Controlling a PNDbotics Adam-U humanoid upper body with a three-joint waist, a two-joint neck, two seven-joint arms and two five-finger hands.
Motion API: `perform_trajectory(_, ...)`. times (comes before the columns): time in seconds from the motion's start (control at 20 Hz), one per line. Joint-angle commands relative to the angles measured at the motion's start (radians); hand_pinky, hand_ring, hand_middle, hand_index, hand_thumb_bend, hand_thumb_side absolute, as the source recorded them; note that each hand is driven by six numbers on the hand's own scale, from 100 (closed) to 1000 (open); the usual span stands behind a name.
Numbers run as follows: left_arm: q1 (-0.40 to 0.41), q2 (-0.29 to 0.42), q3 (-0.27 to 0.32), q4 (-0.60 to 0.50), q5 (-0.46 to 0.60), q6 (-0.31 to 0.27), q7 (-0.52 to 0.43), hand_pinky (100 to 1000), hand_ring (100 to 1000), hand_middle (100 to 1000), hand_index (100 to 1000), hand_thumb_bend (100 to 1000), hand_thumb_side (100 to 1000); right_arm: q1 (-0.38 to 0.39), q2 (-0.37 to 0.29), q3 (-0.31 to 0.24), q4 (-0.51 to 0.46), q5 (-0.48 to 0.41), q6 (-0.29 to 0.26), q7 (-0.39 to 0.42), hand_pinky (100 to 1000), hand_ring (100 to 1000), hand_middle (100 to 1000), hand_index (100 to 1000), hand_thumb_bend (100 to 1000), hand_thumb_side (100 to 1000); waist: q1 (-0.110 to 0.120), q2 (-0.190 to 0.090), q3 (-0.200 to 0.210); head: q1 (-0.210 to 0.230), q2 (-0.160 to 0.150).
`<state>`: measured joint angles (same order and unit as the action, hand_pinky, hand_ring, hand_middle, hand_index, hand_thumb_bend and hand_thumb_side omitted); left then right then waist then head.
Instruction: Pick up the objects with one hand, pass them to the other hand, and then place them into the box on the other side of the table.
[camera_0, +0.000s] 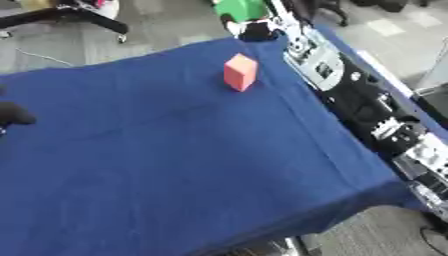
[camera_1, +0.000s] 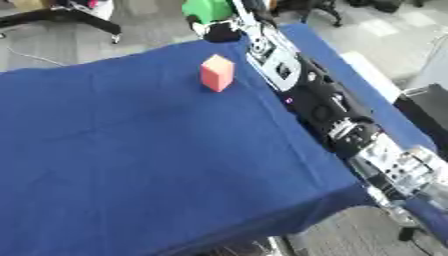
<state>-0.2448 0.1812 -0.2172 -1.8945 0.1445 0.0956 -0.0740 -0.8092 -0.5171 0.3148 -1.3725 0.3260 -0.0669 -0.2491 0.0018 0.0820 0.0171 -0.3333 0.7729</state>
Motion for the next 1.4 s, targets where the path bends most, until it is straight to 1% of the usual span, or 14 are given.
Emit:
perform_trajectory(0.05, -0.01, -0.007, -0.02, 0.023, 0.006, 0.01, 0.004, 902, 610, 576, 805, 137, 942, -0.031, 0.021, 0.025, -0.099, -0.023, -0.052, 0.041, 393, 571, 566, 601, 235, 100, -0.004, -0.018, -0.004, 0.023, -0.003)
perform_trajectory(0.25, -0.017, -0.017, -0.038, 0.061, 0.002, 0.01, 0.005, 902, 609, 574, 804, 131, 942, -0.022, 0.056, 0.045, -0.206, -0.055, -0.118, 0.107, 395, 571, 563, 600, 229, 100, -0.006, -0.019, -0.008, 0.047, -0.003)
perform_trajectory(0.3, -0.02, -0.019, -0.047, 0.066, 0.005, 0.009, 0.0, 925, 625, 592, 820, 138, 943, -0.017, 0.062, 0.049, -0.232, -0.064, -0.134, 0.123, 399, 572, 563, 601, 224, 100, -0.006, -0.019, -0.009, 0.059, -0.003)
perform_trajectory(0.4, -0.026, -0.024, -0.071, 0.072, 0.018, 0.0, -0.024, 934, 635, 602, 817, 144, 942, 0.004, 0.075, 0.058, -0.285, -0.077, -0.166, 0.155, 400, 576, 563, 599, 226, 100, -0.008, -0.019, -0.011, 0.084, -0.003)
perform_trajectory(0.5, -0.033, -0.029, -0.083, 0.075, 0.029, -0.008, -0.056, 935, 640, 606, 811, 150, 944, 0.029, 0.082, 0.063, -0.34, -0.09, -0.174, 0.189, 401, 581, 564, 597, 228, 100, -0.009, -0.018, -0.011, 0.109, -0.003)
perform_trajectory(0.55, -0.037, -0.033, -0.086, 0.075, 0.035, -0.011, -0.072, 936, 644, 610, 810, 160, 941, 0.039, 0.085, 0.068, -0.366, -0.097, -0.165, 0.206, 403, 586, 566, 597, 231, 100, -0.01, -0.018, -0.011, 0.121, -0.003)
perform_trajectory(0.65, -0.044, -0.039, -0.091, 0.075, 0.052, -0.016, -0.104, 936, 645, 611, 805, 140, 922, 0.058, 0.089, 0.076, -0.419, -0.108, -0.137, 0.238, 404, 590, 567, 595, 236, 100, -0.011, -0.018, -0.011, 0.14, -0.003)
perform_trajectory(0.8, -0.05, -0.045, -0.096, 0.086, 0.082, -0.016, -0.135, 935, 647, 613, 802, 163, 955, 0.083, 0.095, 0.073, -0.502, -0.126, -0.088, 0.289, 405, 592, 567, 594, 237, 100, -0.014, -0.016, -0.012, 0.159, -0.003)
perform_trajectory(0.95, -0.053, -0.047, -0.098, 0.097, 0.121, -0.019, -0.142, 935, 649, 614, 802, 165, 956, 0.099, 0.092, 0.061, -0.578, -0.14, -0.041, 0.336, 404, 592, 566, 594, 236, 100, -0.016, -0.015, -0.013, 0.168, -0.003)
perform_trajectory(1.0, -0.053, -0.047, -0.097, 0.099, 0.133, -0.02, -0.142, 935, 651, 617, 803, 176, 971, 0.104, 0.09, 0.055, -0.602, -0.145, -0.025, 0.352, 403, 591, 565, 593, 234, 100, -0.016, -0.015, -0.014, 0.171, -0.003)
perform_trajectory(1.1, -0.05, -0.048, -0.096, 0.106, 0.16, -0.024, -0.141, 936, 654, 620, 805, 172, 977, 0.104, 0.092, 0.042, -0.621, -0.153, 0.004, 0.381, 403, 591, 564, 593, 234, 100, -0.017, -0.014, -0.015, 0.176, -0.003)
perform_trajectory(1.2, -0.048, -0.046, -0.096, 0.11, 0.183, -0.028, -0.143, 937, 656, 624, 807, 130, 969, 0.1, 0.093, 0.033, -0.626, -0.16, 0.027, 0.4, 402, 591, 563, 593, 233, 100, -0.017, -0.014, -0.016, 0.178, -0.003)
perform_trajectory(1.3, -0.045, -0.045, -0.094, 0.113, 0.202, -0.033, -0.146, 937, 660, 628, 809, 169, 1000, 0.099, 0.092, 0.027, -0.627, -0.164, 0.037, 0.407, 402, 590, 563, 592, 233, 100, -0.018, -0.014, -0.017, 0.178, -0.003)
perform_trajectory(1.4, -0.042, -0.045, -0.093, 0.112, 0.223, -0.042, -0.15, 938, 661, 630, 809, 192, 987, 0.1, 0.091, 0.024, -0.627, -0.165, 0.043, 0.407, 402, 591, 563, 592, 234, 100, -0.018, -0.014, -0.018, 0.177, -0.003)
